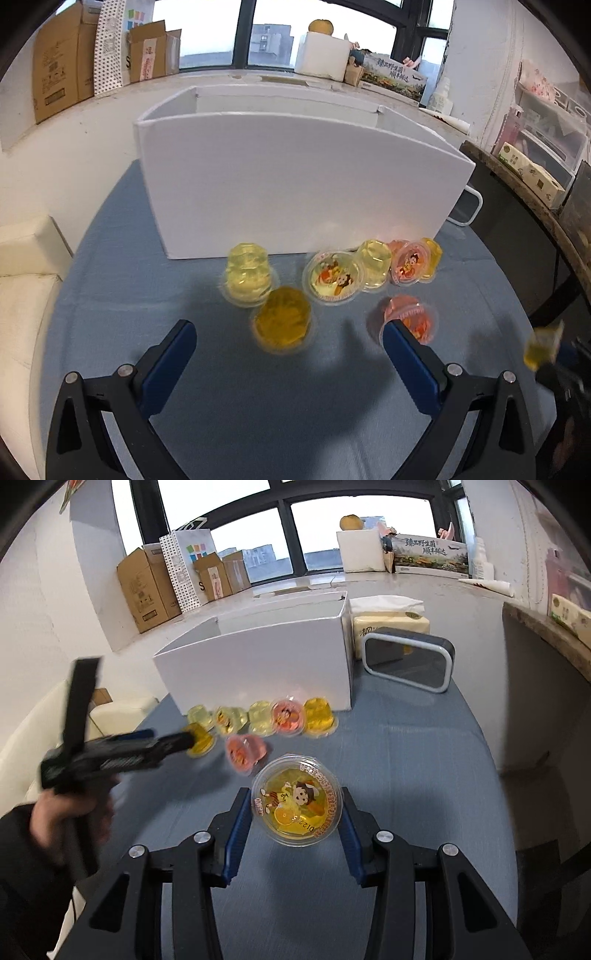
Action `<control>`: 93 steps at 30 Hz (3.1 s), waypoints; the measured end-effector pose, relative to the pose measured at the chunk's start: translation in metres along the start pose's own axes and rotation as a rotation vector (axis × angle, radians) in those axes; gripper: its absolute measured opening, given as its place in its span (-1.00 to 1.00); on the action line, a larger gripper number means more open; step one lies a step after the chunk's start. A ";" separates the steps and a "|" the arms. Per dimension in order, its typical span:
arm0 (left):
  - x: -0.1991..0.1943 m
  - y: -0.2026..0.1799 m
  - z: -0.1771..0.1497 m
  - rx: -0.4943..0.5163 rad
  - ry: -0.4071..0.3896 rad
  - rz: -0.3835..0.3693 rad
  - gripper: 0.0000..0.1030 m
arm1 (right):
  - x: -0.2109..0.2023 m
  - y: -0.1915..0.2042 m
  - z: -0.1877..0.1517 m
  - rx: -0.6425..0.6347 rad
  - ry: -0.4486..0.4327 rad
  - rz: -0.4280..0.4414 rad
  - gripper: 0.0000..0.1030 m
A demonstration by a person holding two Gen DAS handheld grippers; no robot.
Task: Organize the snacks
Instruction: 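Grasp a yellow jelly cup with a cartoon lid with the right tool, then grasp the clear yellow jelly cup with the left tool while the right tool holds its cup, then lower both held jelly cups into the white box and open both tools, then withdraw both tools from the box toward the remaining jelly cups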
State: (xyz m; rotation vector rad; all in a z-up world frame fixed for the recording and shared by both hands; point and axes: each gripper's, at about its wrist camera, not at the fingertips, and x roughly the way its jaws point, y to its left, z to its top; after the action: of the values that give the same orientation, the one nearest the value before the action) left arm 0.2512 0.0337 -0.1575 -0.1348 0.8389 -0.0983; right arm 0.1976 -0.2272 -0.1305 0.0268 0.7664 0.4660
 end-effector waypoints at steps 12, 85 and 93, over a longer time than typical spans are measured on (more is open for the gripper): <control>0.027 -0.008 -0.001 0.015 0.033 0.033 -0.24 | -0.016 0.008 -0.012 -0.011 -0.012 0.011 -0.06; -0.117 0.000 -0.031 0.035 -0.155 0.008 1.00 | -0.011 0.042 0.029 -0.044 -0.107 0.107 1.00; -0.132 0.000 -0.067 -0.039 -0.140 -0.086 1.00 | -0.004 0.042 -0.014 -0.042 -0.032 0.071 1.00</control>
State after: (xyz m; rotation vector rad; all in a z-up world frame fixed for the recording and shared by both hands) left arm 0.1137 0.0463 -0.1051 -0.2119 0.6955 -0.1514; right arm 0.1692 -0.1930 -0.1299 0.0219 0.7256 0.5479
